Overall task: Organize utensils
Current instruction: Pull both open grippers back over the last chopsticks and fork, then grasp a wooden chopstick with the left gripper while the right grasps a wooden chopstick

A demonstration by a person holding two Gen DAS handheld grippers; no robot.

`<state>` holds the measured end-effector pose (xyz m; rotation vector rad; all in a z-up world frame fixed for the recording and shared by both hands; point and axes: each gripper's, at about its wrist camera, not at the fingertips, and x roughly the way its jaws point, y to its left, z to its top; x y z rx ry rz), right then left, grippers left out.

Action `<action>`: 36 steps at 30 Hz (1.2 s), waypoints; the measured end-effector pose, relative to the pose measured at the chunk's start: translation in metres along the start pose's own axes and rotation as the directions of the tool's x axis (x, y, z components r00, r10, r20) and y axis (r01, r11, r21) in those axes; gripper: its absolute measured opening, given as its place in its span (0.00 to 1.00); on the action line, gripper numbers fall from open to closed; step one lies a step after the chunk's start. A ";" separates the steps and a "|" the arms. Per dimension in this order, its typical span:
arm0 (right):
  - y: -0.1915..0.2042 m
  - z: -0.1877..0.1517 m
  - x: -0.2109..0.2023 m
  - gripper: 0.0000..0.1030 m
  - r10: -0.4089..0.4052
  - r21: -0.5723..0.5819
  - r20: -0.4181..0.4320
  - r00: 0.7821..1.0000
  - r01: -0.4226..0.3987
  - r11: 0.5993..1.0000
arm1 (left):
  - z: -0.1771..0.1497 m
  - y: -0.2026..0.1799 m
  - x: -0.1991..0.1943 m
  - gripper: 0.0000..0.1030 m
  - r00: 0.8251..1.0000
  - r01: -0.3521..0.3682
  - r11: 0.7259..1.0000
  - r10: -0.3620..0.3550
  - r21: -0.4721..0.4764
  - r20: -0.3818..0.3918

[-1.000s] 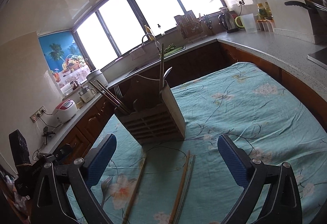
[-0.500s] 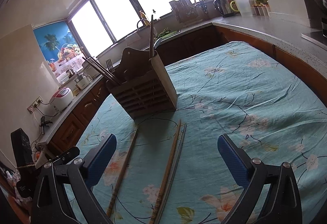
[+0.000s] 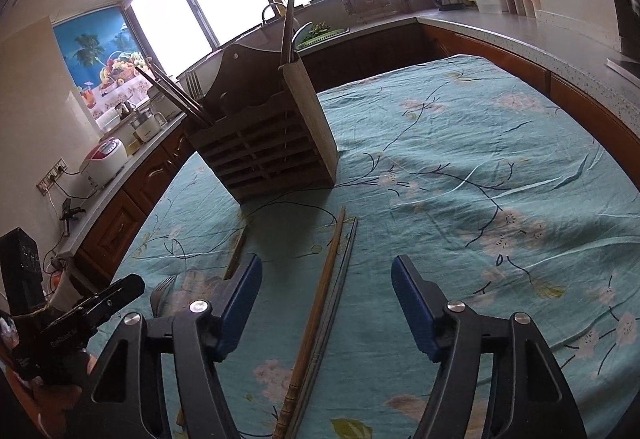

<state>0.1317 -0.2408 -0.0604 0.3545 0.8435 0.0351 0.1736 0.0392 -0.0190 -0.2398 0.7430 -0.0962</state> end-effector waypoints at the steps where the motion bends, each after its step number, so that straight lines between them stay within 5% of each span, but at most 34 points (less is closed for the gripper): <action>1: 0.001 0.001 0.003 0.59 -0.004 -0.003 -0.007 1.000 0.004 1.000 | 0.001 -0.002 0.005 0.88 1.000 -0.004 1.000 0.004 0.006 -0.006; 20: -0.004 0.024 0.069 0.19 -0.106 -0.068 -0.156 0.982 0.096 0.993 | 0.044 -0.026 0.090 0.67 0.986 0.036 0.995 -0.019 0.097 -0.164; 28: 0.002 0.024 0.083 0.18 -0.152 -0.134 -0.183 0.971 0.129 0.983 | 0.045 -0.039 0.137 0.45 0.969 0.025 0.988 0.013 0.153 -0.246; 36: 0.014 0.023 0.090 0.19 -0.206 -0.255 -0.180 0.962 0.157 0.954 | 0.037 -0.055 0.151 0.34 0.977 -0.024 0.974 0.071 0.226 -0.201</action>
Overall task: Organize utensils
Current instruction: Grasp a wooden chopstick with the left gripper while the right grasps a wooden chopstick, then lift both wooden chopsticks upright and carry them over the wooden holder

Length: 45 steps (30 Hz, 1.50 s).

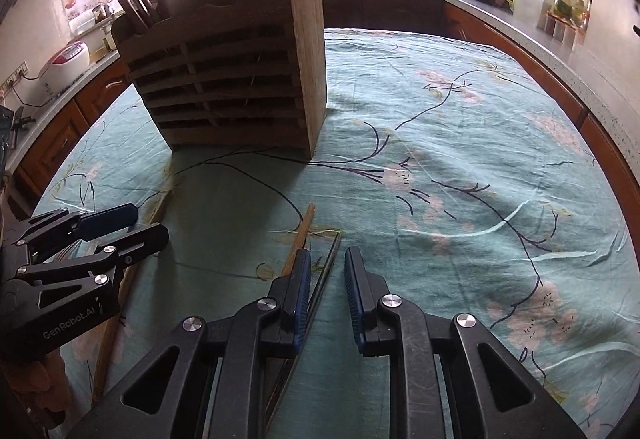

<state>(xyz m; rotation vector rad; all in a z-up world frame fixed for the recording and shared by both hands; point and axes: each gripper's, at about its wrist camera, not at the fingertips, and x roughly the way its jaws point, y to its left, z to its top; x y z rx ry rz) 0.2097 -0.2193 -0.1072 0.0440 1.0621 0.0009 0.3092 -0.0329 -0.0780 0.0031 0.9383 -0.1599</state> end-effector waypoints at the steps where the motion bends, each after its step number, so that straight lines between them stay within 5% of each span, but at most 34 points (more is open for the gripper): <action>1: 0.000 0.000 0.000 0.18 0.000 0.001 0.000 1.000 0.000 1.000 | -0.001 -0.002 0.000 0.29 1.000 -0.003 1.000 0.002 0.001 0.003; 6: -0.001 0.002 0.001 0.07 0.004 0.021 0.007 1.000 -0.005 1.000 | -0.001 0.001 -0.001 0.08 1.000 0.015 1.000 -0.015 -0.008 0.008; 10: -0.008 0.001 -0.002 0.04 0.067 0.088 0.009 0.998 -0.068 0.994 | -0.002 0.010 -0.006 0.04 0.999 0.055 0.998 -0.055 -0.034 -0.001; 24: -0.011 0.004 -0.090 0.04 0.187 0.140 0.199 0.962 -0.217 0.966 | -0.024 0.037 -0.114 0.03 0.961 0.232 0.966 -0.209 -0.117 0.181; 33: -0.004 0.008 -0.146 0.04 0.206 0.098 0.317 0.926 -0.248 0.964 | -0.049 0.049 -0.188 0.03 0.922 0.280 0.954 -0.236 -0.107 0.305; 45: -0.002 0.004 -0.180 0.04 0.202 0.085 0.406 0.891 -0.257 0.963 | -0.067 0.056 -0.220 0.03 0.900 0.286 0.953 -0.231 -0.102 0.370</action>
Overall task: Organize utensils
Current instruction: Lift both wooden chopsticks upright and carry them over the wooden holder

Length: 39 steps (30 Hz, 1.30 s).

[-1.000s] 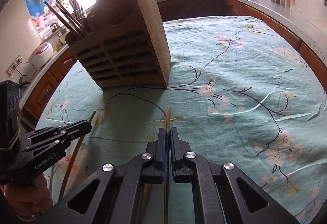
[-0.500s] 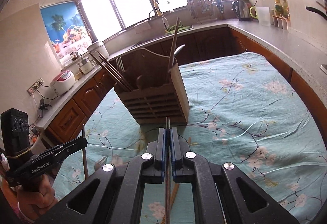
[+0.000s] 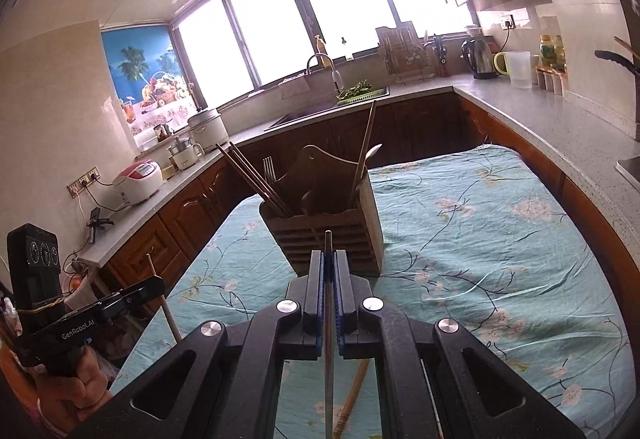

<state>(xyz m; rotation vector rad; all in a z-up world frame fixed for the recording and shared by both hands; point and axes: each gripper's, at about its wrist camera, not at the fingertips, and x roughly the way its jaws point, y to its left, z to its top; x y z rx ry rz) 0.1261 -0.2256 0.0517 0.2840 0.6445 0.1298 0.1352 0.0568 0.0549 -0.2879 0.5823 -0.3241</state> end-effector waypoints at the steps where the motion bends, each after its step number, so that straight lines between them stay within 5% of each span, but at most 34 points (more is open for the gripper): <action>1: 0.000 0.000 -0.001 0.04 0.004 0.005 0.006 1.000 -0.004 1.000 | 0.000 0.000 -0.001 0.03 1.000 -0.002 1.000 0.002 0.000 0.003; 39: -0.002 0.042 0.005 0.04 0.011 -0.006 0.085 0.996 -0.010 1.000 | 0.038 0.013 0.002 0.03 0.993 -0.008 1.000 0.008 -0.003 0.115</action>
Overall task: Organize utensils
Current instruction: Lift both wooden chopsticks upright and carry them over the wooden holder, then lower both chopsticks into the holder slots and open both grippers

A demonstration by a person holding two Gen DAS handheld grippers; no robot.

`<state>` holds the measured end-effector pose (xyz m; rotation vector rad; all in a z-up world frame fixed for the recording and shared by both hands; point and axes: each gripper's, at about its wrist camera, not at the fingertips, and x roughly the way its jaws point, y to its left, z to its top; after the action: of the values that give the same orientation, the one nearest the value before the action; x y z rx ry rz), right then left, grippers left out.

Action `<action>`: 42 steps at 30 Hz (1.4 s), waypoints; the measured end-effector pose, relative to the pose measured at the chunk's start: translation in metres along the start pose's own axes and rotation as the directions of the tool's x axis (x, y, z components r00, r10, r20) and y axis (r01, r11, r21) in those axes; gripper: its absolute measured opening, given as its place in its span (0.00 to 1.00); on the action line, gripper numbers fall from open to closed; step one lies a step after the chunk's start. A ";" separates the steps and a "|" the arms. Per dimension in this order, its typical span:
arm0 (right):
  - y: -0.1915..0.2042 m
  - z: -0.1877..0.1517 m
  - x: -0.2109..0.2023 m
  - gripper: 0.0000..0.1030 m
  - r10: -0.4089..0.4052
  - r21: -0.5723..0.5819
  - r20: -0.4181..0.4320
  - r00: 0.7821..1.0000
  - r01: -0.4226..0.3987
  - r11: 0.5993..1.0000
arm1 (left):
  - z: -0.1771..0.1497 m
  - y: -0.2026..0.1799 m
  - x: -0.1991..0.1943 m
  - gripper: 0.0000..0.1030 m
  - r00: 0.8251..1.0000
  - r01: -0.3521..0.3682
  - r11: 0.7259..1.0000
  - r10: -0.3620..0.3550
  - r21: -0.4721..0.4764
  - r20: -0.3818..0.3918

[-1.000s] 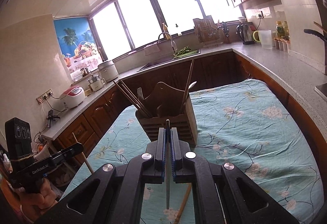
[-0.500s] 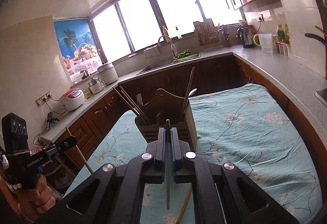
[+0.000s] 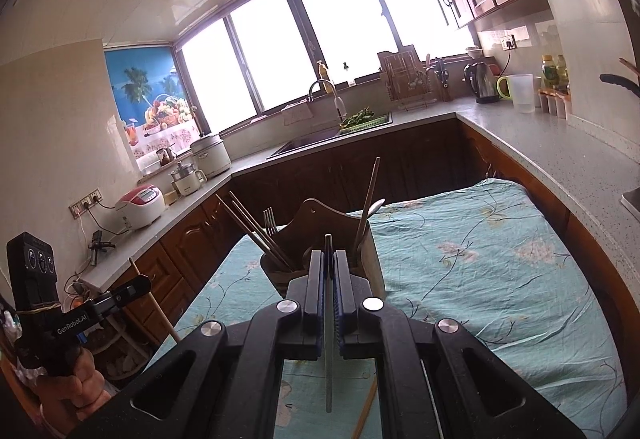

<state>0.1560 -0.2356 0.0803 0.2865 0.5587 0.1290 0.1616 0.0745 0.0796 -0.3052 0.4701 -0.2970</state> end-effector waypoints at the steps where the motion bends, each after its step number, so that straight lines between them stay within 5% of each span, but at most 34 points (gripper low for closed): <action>1: 0.000 0.003 0.001 0.04 0.001 0.000 0.003 1.000 -0.001 1.000 | 0.003 0.000 0.001 0.03 1.000 0.001 1.000 -0.001 0.001 0.007; 25: -0.006 0.100 0.051 0.04 -0.021 -0.016 0.159 0.987 0.023 1.000 | 0.069 0.004 0.068 0.03 0.966 -0.035 0.999 0.023 0.042 0.257; 33: -0.015 0.102 0.077 0.04 -0.038 -0.007 0.165 0.986 0.039 0.999 | 0.068 0.013 0.113 0.03 0.955 -0.062 0.998 0.053 0.020 0.293; 42: -0.022 0.072 0.105 0.04 -0.046 0.009 0.120 0.992 0.046 0.999 | 0.028 0.020 0.157 0.03 0.957 -0.075 0.997 0.076 -0.016 0.279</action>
<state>0.2839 -0.2529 0.0788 0.2853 0.4458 0.0648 0.3126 0.0449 0.0345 -0.3282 0.2028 -0.1740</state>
